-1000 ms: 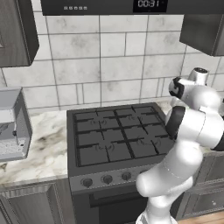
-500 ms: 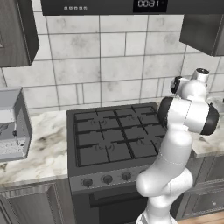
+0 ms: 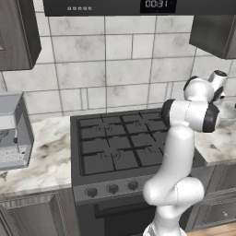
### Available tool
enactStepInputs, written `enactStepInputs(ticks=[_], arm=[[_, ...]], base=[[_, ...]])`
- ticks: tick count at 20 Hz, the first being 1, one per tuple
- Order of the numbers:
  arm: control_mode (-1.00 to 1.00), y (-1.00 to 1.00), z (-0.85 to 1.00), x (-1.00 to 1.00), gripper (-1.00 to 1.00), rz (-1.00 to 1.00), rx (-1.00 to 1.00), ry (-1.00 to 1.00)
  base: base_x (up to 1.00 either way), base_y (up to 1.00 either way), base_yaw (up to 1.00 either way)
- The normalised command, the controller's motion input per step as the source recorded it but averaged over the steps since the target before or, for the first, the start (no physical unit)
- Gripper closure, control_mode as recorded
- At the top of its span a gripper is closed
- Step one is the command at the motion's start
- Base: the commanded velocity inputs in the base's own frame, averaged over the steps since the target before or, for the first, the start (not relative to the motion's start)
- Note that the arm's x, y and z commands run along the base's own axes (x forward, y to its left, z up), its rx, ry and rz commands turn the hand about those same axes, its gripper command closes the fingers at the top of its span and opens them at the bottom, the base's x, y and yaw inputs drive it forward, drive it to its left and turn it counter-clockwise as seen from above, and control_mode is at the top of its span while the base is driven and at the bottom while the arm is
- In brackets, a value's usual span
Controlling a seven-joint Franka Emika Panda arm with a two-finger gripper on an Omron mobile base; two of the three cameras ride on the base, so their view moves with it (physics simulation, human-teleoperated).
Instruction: Pick the cup and bowl from the counter and place them on the counter next to the sink.
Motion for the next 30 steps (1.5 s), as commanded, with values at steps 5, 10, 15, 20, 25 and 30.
enactStepInputs(ticks=[5,10,15,20,25,30], arm=[[-1.00,-0.02,-0.03,0.02,-1.00,0.01,0.00,0.00],[-1.00,0.00,-0.24,0.06,-1.00,0.01,0.00,0.01],[-1.00,0.03,-0.42,0.00,-1.00,0.01,0.00,0.01],[-1.00,0.16,-0.23,0.00,-1.00,0.01,0.00,0.00],[-1.00,0.28,-0.05,0.00,-1.00,0.00,0.00,0.00],[-1.00,0.09,-0.15,0.00,-1.00,0.00,0.00,0.00]], base=[[0.00,0.00,0.00],[0.00,0.00,0.00],[0.00,0.00,0.00],[0.00,0.00,0.00],[0.00,0.00,0.00],[0.00,0.00,0.00]])
